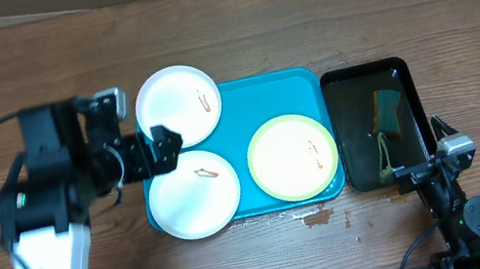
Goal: Clean dirty plates on tray and stack at the side
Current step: 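Move the left gripper over the tray to the yellow plate's left rim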
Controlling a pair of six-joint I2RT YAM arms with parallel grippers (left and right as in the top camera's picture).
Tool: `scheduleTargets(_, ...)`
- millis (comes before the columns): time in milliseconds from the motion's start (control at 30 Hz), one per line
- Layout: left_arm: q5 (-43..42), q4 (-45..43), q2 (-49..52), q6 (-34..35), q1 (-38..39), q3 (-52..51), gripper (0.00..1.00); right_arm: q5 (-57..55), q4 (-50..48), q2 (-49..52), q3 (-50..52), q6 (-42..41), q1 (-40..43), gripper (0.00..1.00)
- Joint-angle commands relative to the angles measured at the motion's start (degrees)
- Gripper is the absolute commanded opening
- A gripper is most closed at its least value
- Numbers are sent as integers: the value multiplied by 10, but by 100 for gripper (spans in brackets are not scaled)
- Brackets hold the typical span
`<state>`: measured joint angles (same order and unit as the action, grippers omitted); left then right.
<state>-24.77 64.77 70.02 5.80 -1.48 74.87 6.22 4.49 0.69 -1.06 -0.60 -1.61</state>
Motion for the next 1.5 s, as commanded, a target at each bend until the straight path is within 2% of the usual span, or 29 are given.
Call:
scheduleTargets(0,-78,-2,59,11,3,21,100,3,-3,-1,6,2,-3,100)
scheduleTargets(67,-115,-2,86,27,5,21,79,3,-3,-1,6,2,-3,100)
scheduleTargets(200,-102,14,123,31,26,21,9,3,-3,-1,6,2,-3,100)
scheduleTargets(233,-88,19,129,36,34,21,4,3,-3,-1,6,2,-3,100)
scheduleTargets(367,19,33,140,86,103,13,7,3,-3,-1,6,2,-3,100)
scheduleTargets(400,45,31,140,101,119,10,12,3,-3,-1,6,2,-3,100)
scheduleTargets(500,134,7,140,153,183,-7,55,3,-3,-1,6,2,-3,100)
scheduleTargets(567,189,-24,141,179,224,-22,61,3,-3,-1,6,2,-3,100)
scheduleTargets(667,235,-68,149,212,263,-38,64,3,-3,-1,6,2,-3,100)
scheduleTargets(900,243,-188,234,242,305,-71,63,3,-3,-1,6,2,-3,100)
scheduleTargets(1033,211,-221,291,242,305,-71,47,3,-3,-1,6,2,-3,100)
scheduleTargets(1167,150,-240,331,242,305,-71,46,3,-3,-1,6,2,-3,100)
scheduleTargets(1267,143,-248,350,242,305,-71,44,3,-3,-1,6,2,-3,100)
scheduleTargets(1467,149,-252,365,242,305,-71,28,3,-3,-1,6,2,-3,100)
